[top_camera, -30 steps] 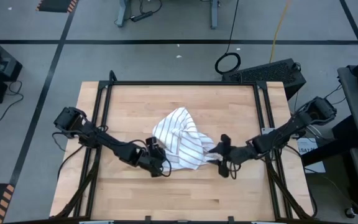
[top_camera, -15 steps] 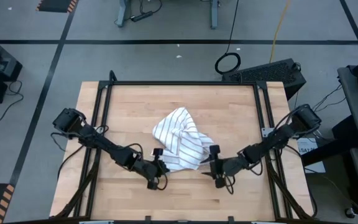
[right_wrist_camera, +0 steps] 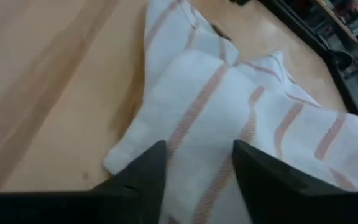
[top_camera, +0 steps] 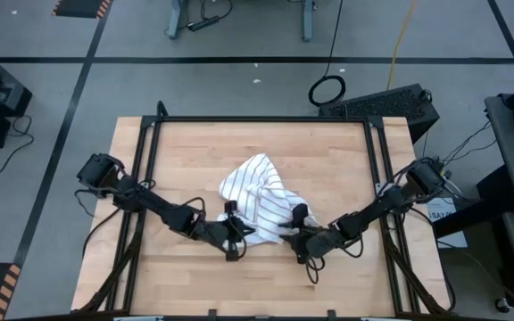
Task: Roll towel
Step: Roll the white towel
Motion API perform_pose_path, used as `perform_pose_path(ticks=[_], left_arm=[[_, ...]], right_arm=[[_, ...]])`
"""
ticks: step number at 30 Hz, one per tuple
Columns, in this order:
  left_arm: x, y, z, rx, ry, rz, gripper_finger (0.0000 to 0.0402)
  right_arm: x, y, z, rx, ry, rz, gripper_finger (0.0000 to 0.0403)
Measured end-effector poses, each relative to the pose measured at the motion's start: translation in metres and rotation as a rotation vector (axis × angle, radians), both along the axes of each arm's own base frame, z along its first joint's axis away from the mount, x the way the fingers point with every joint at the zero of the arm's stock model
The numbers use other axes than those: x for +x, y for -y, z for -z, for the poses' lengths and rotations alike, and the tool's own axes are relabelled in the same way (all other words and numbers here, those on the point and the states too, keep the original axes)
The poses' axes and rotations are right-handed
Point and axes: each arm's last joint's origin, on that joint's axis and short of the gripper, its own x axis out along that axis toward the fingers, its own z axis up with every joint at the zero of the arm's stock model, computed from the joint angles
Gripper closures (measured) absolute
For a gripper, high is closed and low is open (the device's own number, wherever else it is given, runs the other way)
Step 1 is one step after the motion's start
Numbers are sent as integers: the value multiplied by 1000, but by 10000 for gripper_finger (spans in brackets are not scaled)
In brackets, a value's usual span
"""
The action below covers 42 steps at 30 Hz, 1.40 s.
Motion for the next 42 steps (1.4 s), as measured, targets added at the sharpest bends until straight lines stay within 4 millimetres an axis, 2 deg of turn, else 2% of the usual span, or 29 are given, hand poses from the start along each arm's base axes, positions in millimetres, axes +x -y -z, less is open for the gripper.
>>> perform_pose_path(ticks=[4, 6, 13, 18, 22, 28, 31, 33, 35, 38, 42], left_arm=[[2, -2, -2, -18, 21, -12, 381], [3, -3, -2, -32, 26, -25, 381], [4, -5, -4, -13, 53, -72, 381], [5, -7, -3, -6, 61, -92, 367], [11, -5, 11, 21, 55, -64, 301], [30, 8, 40, 192, -16, 20, 153], [40, 16, 52, 301, -48, 92, 122], [46, 19, 57, 346, -63, 99, 130], [52, 21, 60, 394, -67, 84, 164], [55, 21, 58, 464, -58, 8, 253], [56, 21, 42, 431, -5, -29, 375]], right_arm=[[2, 5, 0, 47, 9, 45, 357], [2, 5, -2, 63, 20, 58, 390], [-2, 7, -35, 122, 114, 55, 401], [-10, 11, -47, 131, 86, 69, 402], [-13, 12, -44, 120, 41, 79, 400], [-14, 13, -43, 140, 30, 94, 399], [-14, 13, -43, 148, 36, 97, 399], [-14, 13, -43, 150, 33, 100, 399], [-14, 13, -43, 149, 33, 100, 399], [-14, 13, -42, 155, 32, 105, 399], [-16, 14, -40, 181, 11, 136, 399]])
